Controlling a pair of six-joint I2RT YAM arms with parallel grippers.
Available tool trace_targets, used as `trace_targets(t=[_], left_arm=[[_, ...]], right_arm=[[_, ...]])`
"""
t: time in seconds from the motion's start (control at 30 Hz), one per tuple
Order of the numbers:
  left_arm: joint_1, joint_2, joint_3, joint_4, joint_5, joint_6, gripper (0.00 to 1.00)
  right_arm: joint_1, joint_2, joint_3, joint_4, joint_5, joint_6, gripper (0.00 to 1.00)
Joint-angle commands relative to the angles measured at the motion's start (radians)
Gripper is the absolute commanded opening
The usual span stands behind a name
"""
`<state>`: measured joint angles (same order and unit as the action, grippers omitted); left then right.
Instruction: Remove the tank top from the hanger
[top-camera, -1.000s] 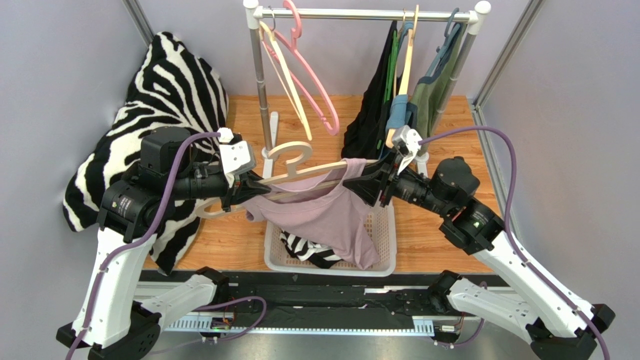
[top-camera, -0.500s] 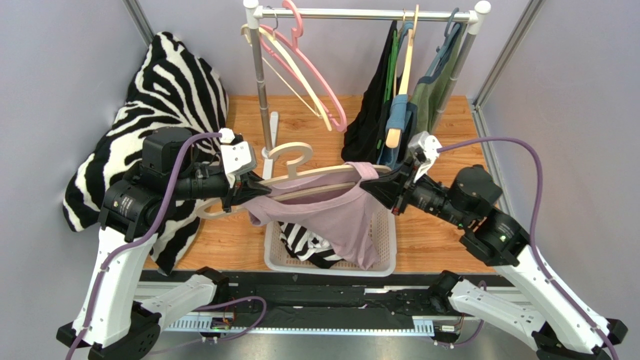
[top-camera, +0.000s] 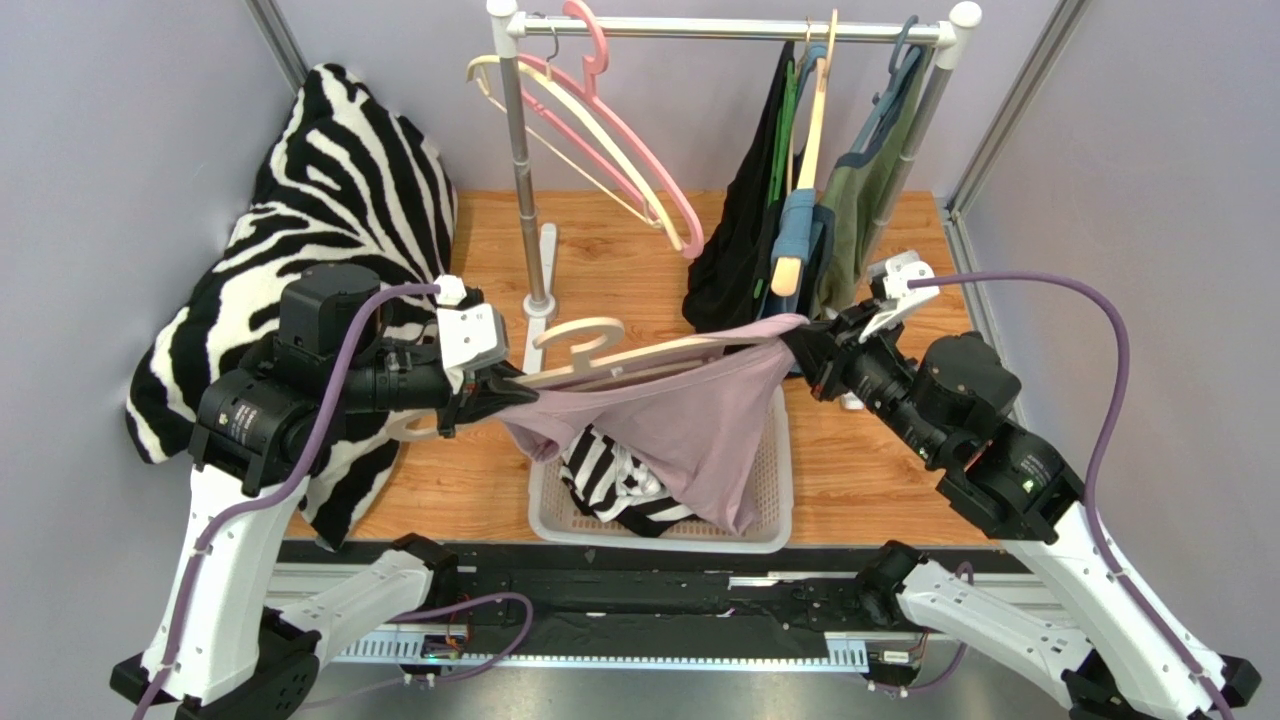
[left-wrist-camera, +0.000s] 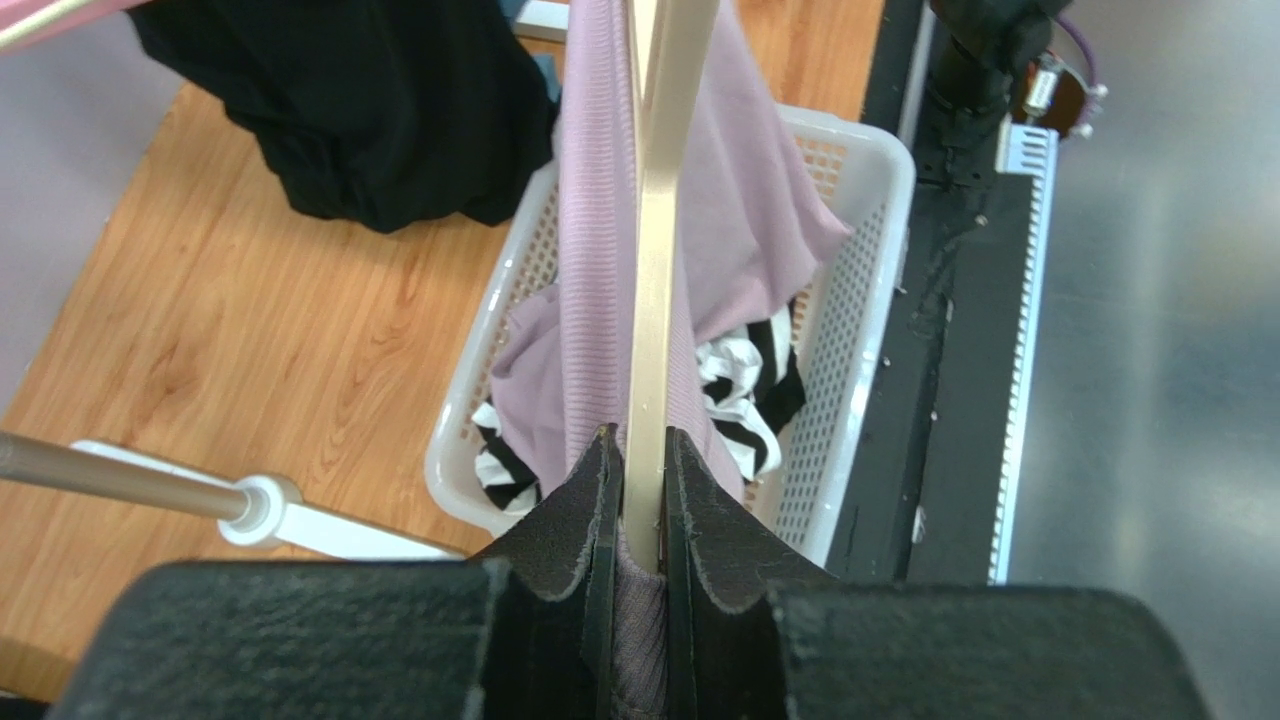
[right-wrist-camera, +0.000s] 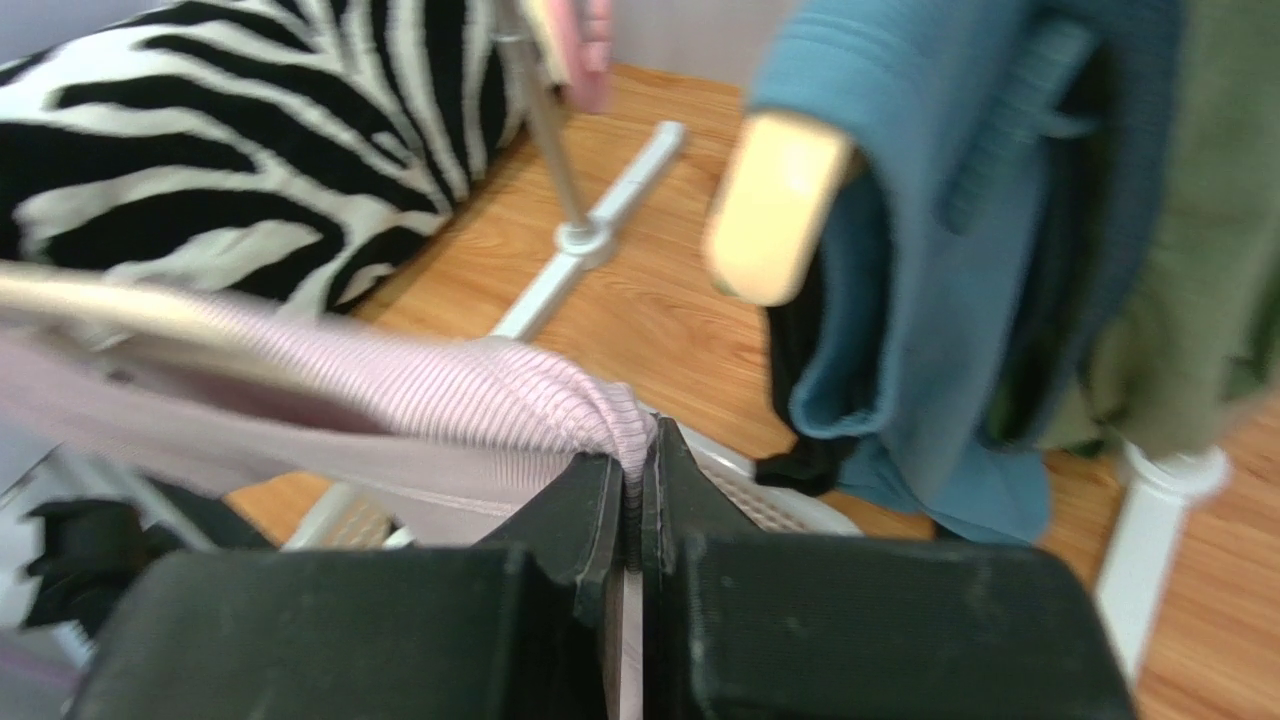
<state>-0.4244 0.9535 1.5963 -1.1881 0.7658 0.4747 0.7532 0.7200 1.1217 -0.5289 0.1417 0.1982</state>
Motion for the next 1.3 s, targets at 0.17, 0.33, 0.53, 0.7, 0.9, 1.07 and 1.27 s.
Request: trace_targets(t=[0.17,0.33,0.53,0.7,0.9,1.07,1.27], left_arm=[[0.006,-0.024,0.119,-0.173,0.155,0.174,0.0],[0.007,-0.006,0.151,-0.081,0.076,0.094,0.0],[0.009,0.03,0.165,-0.008,0.026,0.036,0.0],[0.009,0.051,0.159,0.013,-0.006,0.051,0.0],[0.009,0.073,0.159,0.005,0.022,0.062,0.0],[0.009,0.102,0.174,-0.172,0.208,0.221,0.0],[0.009,0.094,0.125,-0.223,0.282,0.274,0.0]], right_arm=[[-0.225,0.004,-0.006,-0.054,0.047,0.035,0.0],[-0.227,-0.01,-0.063,-0.059,-0.079,0.017,0.0],[-0.227,-0.057,-0.076,-0.082,-0.346,-0.087,0.45],[-0.227,-0.198,-0.059,-0.134,-0.393,-0.224,0.83],[-0.226,-0.229,0.036,-0.236,-0.496,-0.338,0.88],[-0.226,-0.163,0.078,-0.165,-0.638,-0.327,0.88],[-0.21,-0.038,0.127,-0.03,-0.79,-0.286,0.79]])
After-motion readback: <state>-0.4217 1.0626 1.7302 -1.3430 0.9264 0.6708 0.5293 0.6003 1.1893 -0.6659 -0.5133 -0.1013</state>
